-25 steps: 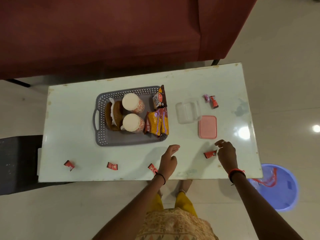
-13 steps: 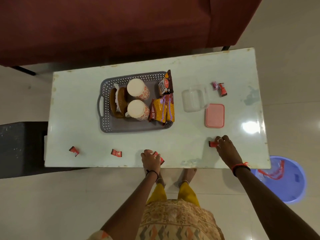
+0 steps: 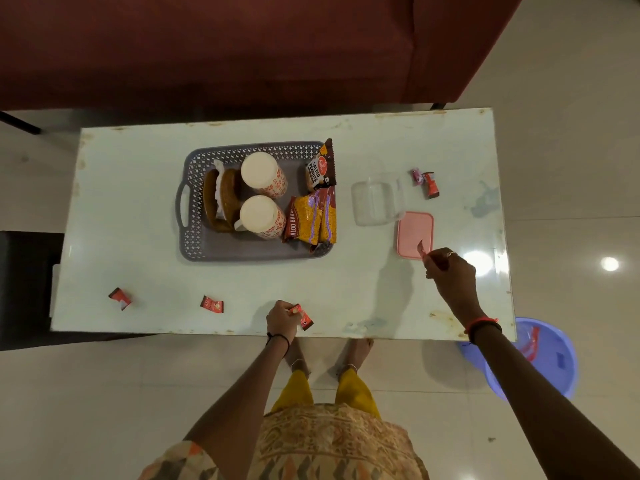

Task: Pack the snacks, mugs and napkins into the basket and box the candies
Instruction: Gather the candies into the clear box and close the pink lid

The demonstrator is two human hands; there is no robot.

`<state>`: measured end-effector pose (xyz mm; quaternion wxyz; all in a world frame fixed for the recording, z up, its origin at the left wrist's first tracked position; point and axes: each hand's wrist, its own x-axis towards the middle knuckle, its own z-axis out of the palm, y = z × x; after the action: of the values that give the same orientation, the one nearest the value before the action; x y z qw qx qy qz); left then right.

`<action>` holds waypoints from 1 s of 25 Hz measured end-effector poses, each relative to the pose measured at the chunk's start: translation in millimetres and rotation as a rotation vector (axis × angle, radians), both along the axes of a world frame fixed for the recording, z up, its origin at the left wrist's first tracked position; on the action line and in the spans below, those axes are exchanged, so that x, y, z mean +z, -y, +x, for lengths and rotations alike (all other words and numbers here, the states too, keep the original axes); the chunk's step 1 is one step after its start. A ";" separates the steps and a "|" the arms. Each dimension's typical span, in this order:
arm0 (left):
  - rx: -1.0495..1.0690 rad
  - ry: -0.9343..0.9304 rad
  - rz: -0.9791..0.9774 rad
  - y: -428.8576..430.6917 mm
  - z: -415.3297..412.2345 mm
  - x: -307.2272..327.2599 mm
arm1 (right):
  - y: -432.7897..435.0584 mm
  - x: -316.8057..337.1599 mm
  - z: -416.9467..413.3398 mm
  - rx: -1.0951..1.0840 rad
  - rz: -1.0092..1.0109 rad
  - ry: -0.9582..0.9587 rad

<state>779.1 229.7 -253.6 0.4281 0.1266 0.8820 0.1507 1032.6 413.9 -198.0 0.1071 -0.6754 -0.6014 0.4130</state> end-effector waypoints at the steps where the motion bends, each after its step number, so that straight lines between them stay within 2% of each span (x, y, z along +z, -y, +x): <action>1: -0.007 0.020 0.014 -0.1 -1.2 0.1 | -8.7 6.1 -2.7 -0.045 0.013 -0.041; 5: -0.023 0.111 0.133 -10.7 2.5 16.6 | -44.3 15.4 -27.0 -0.097 0.061 -0.162; 10: -0.041 0.277 0.316 -39.3 20.0 43.7 | -80.1 10.7 -73.3 -0.004 0.025 -0.223; 13: -0.072 0.336 0.400 -68.3 36.3 55.9 | -93.3 -2.5 -82.3 0.050 -0.043 -0.233; 16: -0.157 0.370 0.468 -107.6 46.6 67.4 | -104.4 -6.1 -74.6 0.006 -0.012 -0.197; 18: -0.277 0.264 0.521 -138.4 48.7 75.7 | -109.4 -6.9 -61.7 -0.057 0.012 -0.169; 22: -0.596 -0.175 0.551 -203.8 40.3 92.7 | -113.1 -11.8 -33.3 -0.095 -0.006 -0.096; 25: -0.765 -0.288 0.480 -245.5 31.8 84.1 | -121.3 -15.5 -20.7 -0.130 0.021 -0.066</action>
<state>810.9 475.1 -169.5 0.2851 0.5573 0.7627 0.1626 1011.9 535.2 -213.5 0.1607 -0.6977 -0.5569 0.4210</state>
